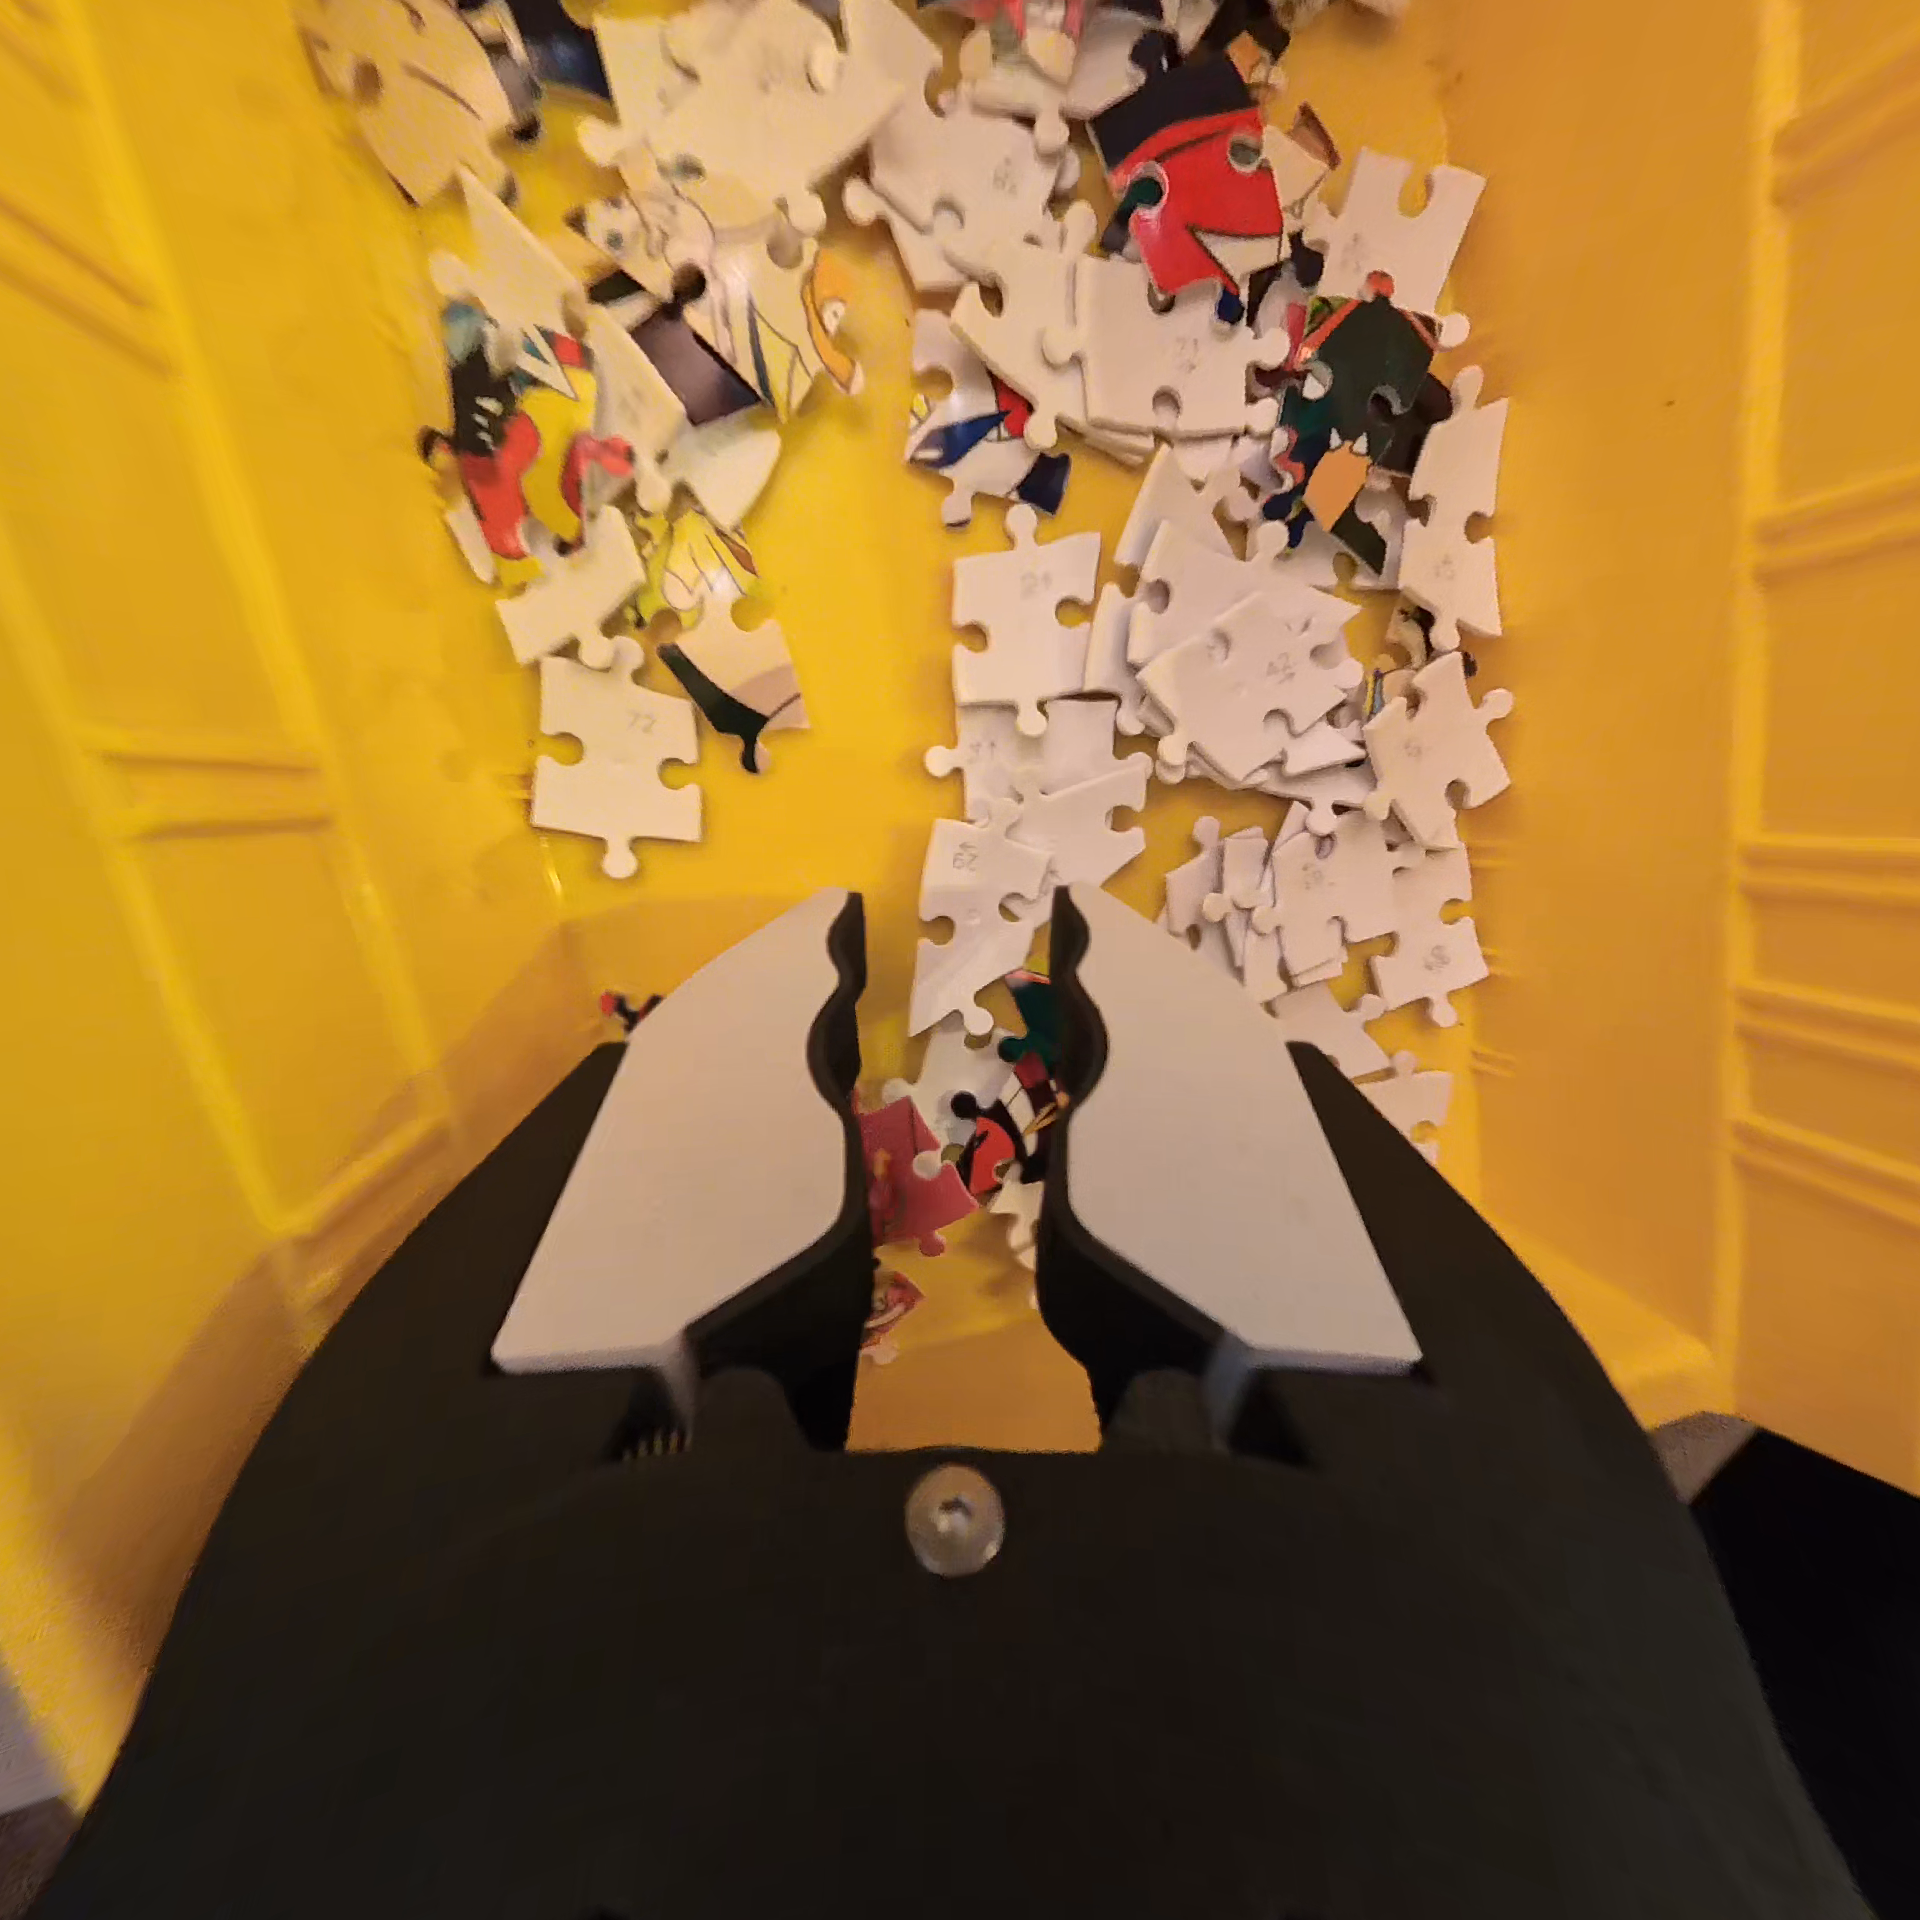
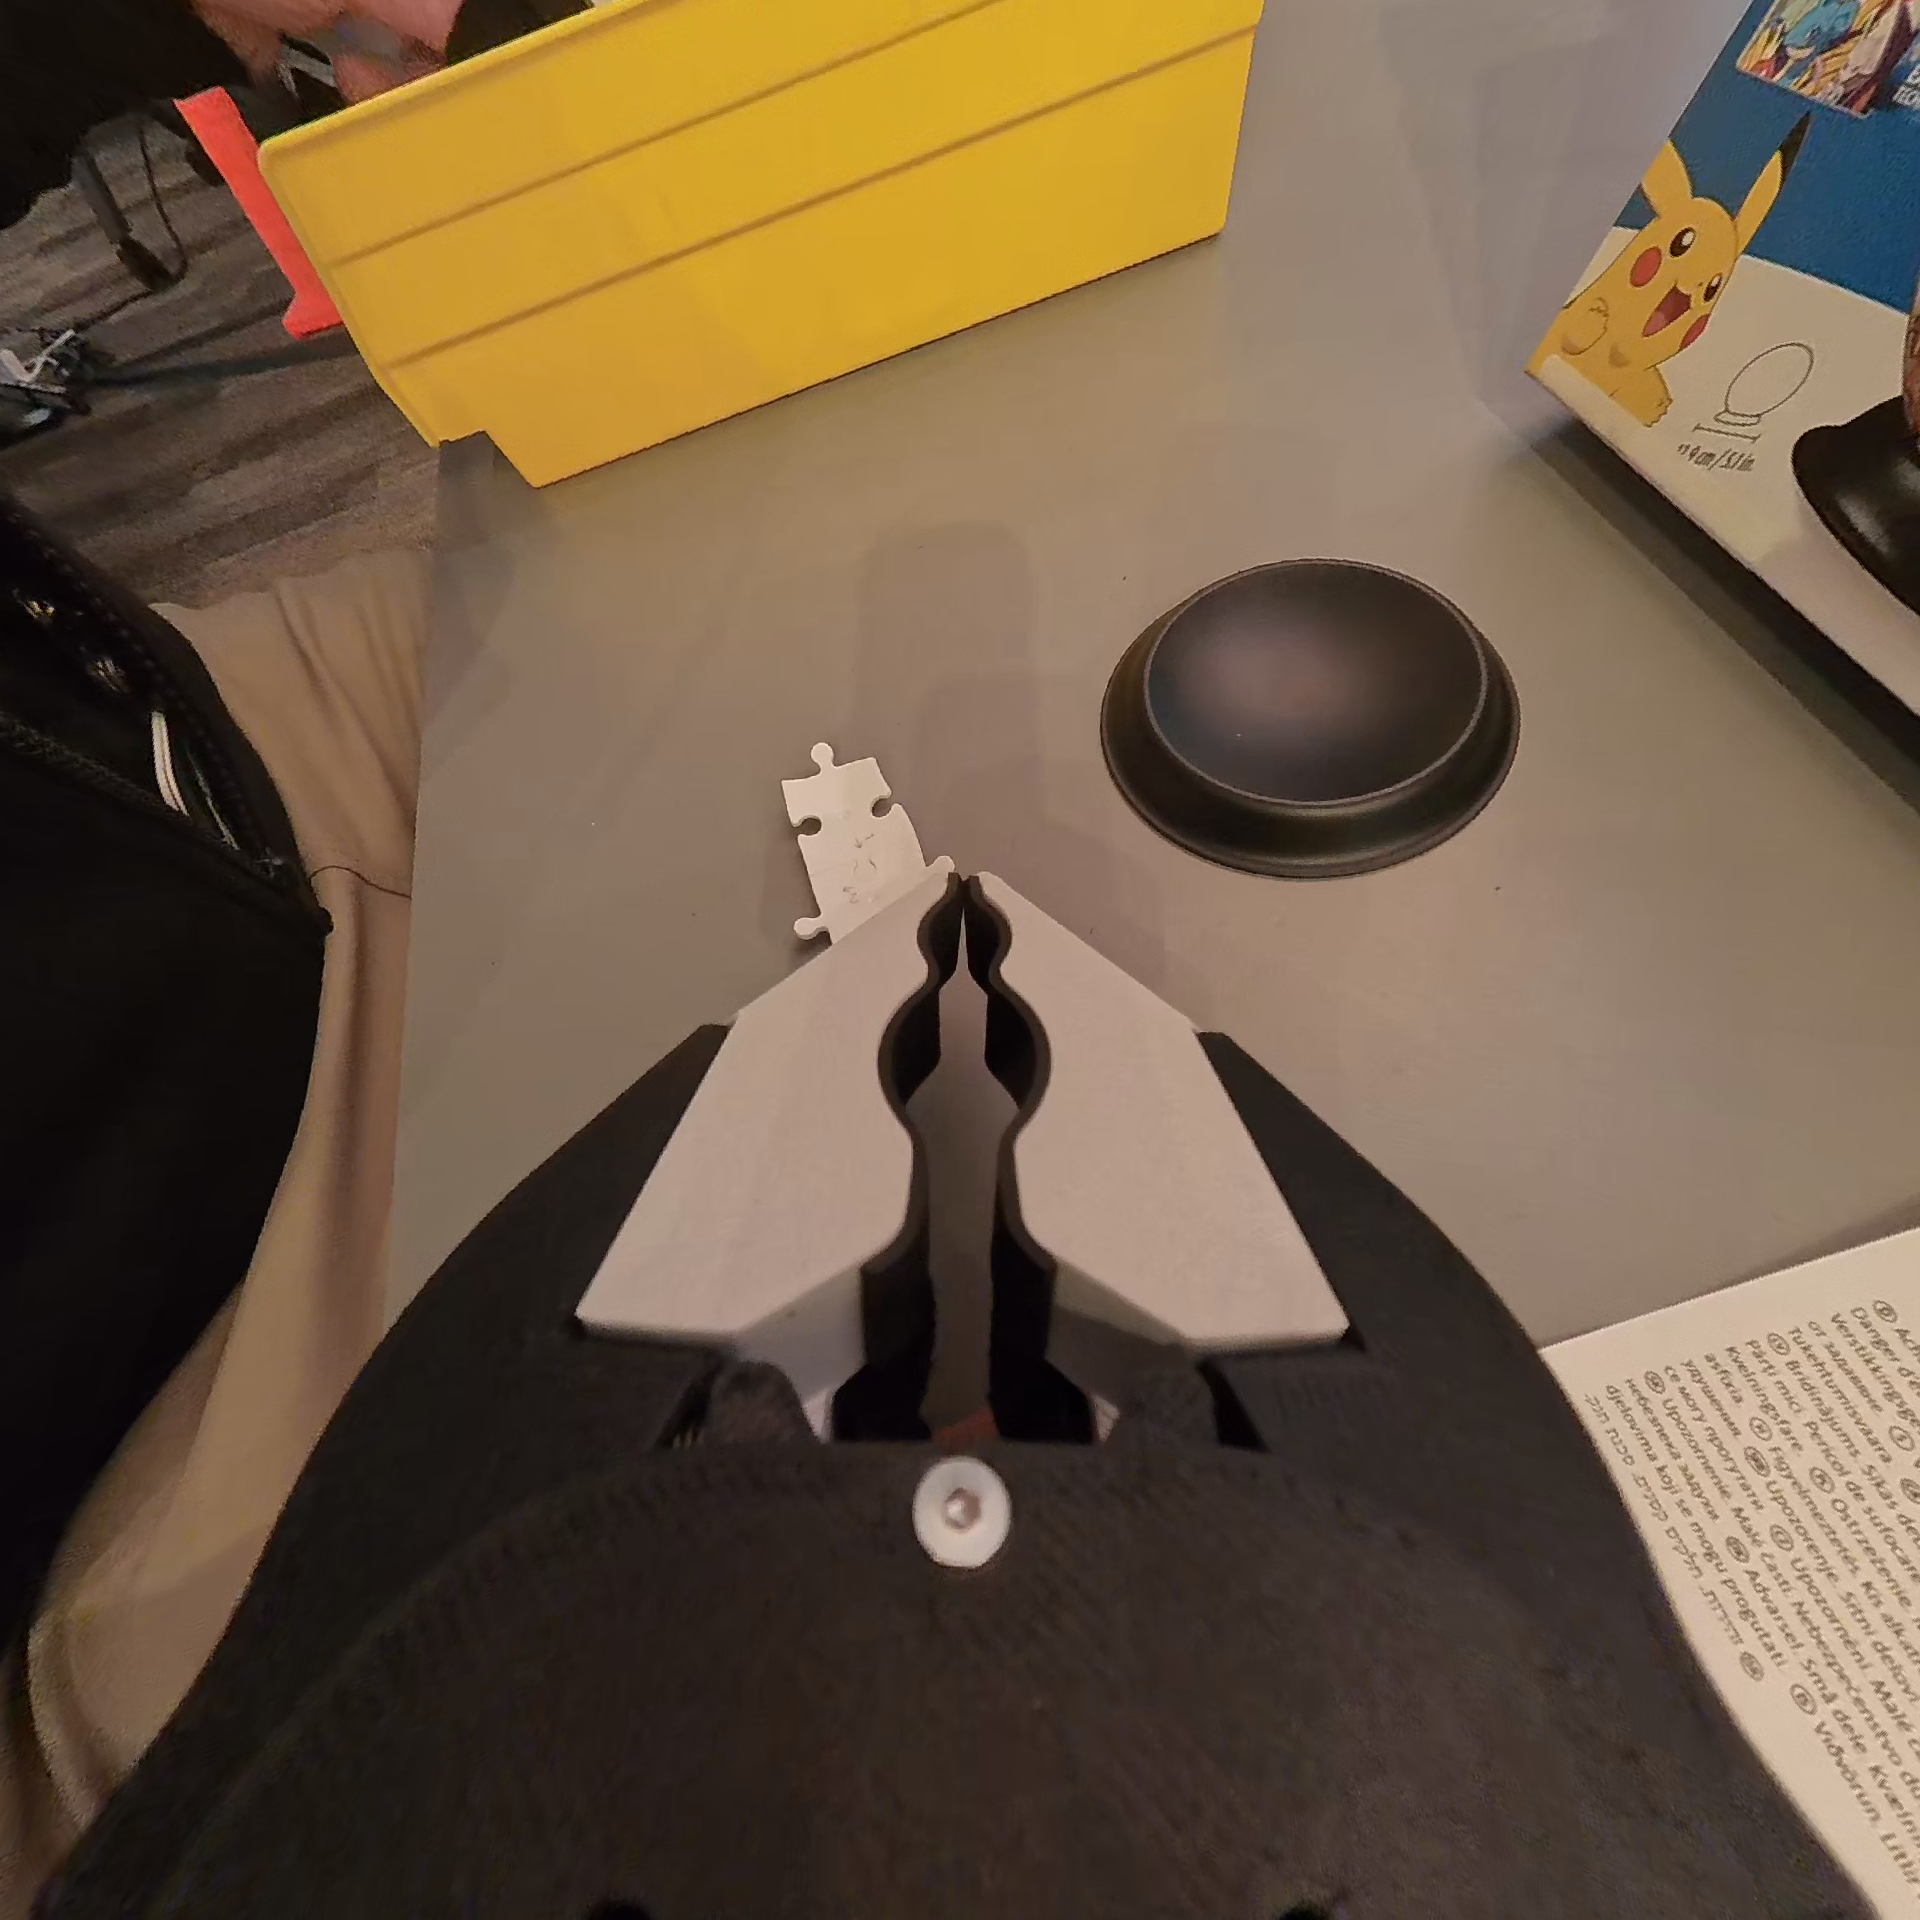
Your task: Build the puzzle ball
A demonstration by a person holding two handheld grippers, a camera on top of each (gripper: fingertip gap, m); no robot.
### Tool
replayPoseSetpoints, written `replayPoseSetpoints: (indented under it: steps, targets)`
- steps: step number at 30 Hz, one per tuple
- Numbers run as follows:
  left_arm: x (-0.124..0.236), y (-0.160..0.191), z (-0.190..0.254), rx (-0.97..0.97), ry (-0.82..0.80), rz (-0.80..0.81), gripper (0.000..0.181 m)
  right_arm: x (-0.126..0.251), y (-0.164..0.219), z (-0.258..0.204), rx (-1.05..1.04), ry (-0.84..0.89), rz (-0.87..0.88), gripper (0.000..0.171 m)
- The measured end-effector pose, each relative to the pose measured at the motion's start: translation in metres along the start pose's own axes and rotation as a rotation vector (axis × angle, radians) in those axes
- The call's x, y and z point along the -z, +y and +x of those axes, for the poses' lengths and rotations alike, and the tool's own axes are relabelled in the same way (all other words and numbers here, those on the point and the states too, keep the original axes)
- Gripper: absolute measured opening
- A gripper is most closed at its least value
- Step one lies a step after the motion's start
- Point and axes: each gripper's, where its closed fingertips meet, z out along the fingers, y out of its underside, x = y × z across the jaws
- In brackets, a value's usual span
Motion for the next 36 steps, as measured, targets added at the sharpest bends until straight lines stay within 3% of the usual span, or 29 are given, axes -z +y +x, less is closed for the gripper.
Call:
replayPoseSetpoints:
  steps: [6, 12, 16, 18, 23, 30, 36]
  targets:
    - [0.022, 0.011, 0.004, -0.141, -0.017, -0.023, 0.024, 0.0, 0.0, 0.0, -0.002, -0.003, 0.001, 0.0]
    - [0.001, 0.038, 0.018, -0.353, -0.046, -0.22, 0.042, 0.0, 0.0, 0.0, 0.003, 0.001, 0.001, 0.0]
    - [-0.004, 0.029, 0.023, -0.394, -0.059, -0.228, 0.021, 0.0, 0.0, 0.0, 0.006, 0.005, 0.0, 0.0]
    - [-0.003, 0.029, 0.02, -0.401, -0.067, -0.236, 0.021, 0.0, 0.0, 0.0, 0.005, 0.004, 0.0, 0.0]
    - [0.004, 0.017, 0.021, -0.295, 0.043, -0.149, 0.021, 0.0, 0.0, 0.0, 0.003, 0.002, 0.004, 0.0]
    - [0.015, -0.015, 0.057, 0.02, 0.482, 0.012, 0.021, 0.001, -0.001, 0.0, 0.004, 0.001, 0.007, 0.0]
    - [0.002, 0.0, 0.018, 0.115, 0.262, -0.055, 0.021, 0.001, -0.001, 0.0, 0.002, -0.001, 0.006, 0.0]
